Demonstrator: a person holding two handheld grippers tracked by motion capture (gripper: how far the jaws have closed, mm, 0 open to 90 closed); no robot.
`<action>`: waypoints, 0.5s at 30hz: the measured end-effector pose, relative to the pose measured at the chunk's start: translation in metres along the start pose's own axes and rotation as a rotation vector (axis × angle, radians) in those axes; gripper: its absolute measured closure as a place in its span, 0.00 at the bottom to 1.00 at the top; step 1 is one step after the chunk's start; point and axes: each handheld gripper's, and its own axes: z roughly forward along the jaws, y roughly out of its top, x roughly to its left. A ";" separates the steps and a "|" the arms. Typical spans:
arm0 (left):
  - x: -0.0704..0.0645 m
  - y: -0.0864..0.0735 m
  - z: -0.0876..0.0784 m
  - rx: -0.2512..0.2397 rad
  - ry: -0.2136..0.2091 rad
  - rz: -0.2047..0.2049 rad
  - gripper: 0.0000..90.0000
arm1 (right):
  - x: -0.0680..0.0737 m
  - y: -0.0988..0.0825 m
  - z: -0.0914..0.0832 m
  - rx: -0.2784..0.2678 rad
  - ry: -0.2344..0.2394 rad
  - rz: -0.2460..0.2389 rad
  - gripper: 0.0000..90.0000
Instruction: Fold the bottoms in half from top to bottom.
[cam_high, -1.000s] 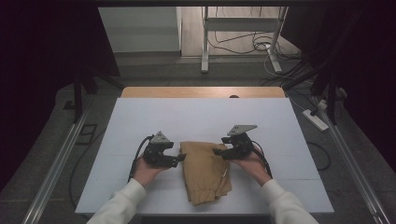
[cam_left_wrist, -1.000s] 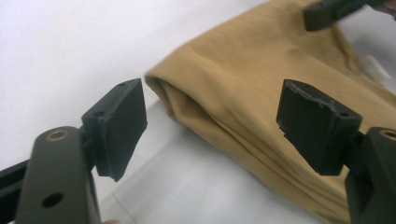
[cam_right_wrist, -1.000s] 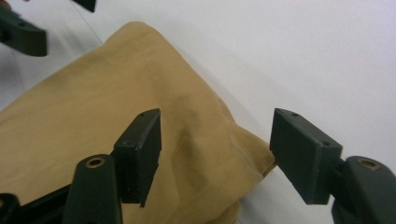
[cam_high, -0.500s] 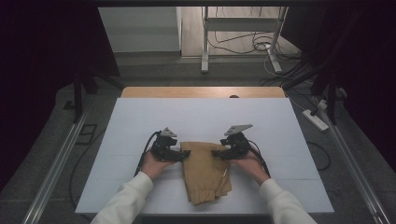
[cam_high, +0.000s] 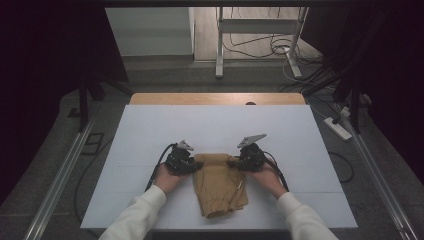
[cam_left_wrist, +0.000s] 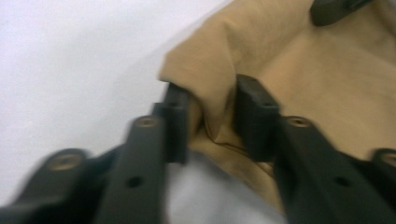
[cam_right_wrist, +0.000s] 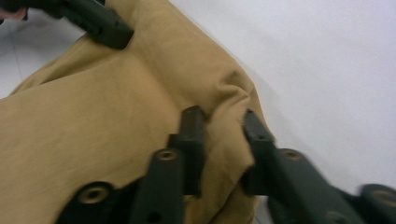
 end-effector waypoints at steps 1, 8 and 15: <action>0.000 0.000 0.000 -0.001 -0.002 0.006 0.83 | 0.001 0.000 0.000 0.003 0.000 -0.005 0.87; 0.001 0.007 -0.006 -0.032 0.000 0.028 0.87 | 0.000 0.004 -0.005 -0.032 -0.005 0.006 0.89; 0.009 0.035 -0.013 -0.077 0.023 0.039 0.87 | -0.009 0.020 -0.016 -0.113 -0.073 -0.022 0.89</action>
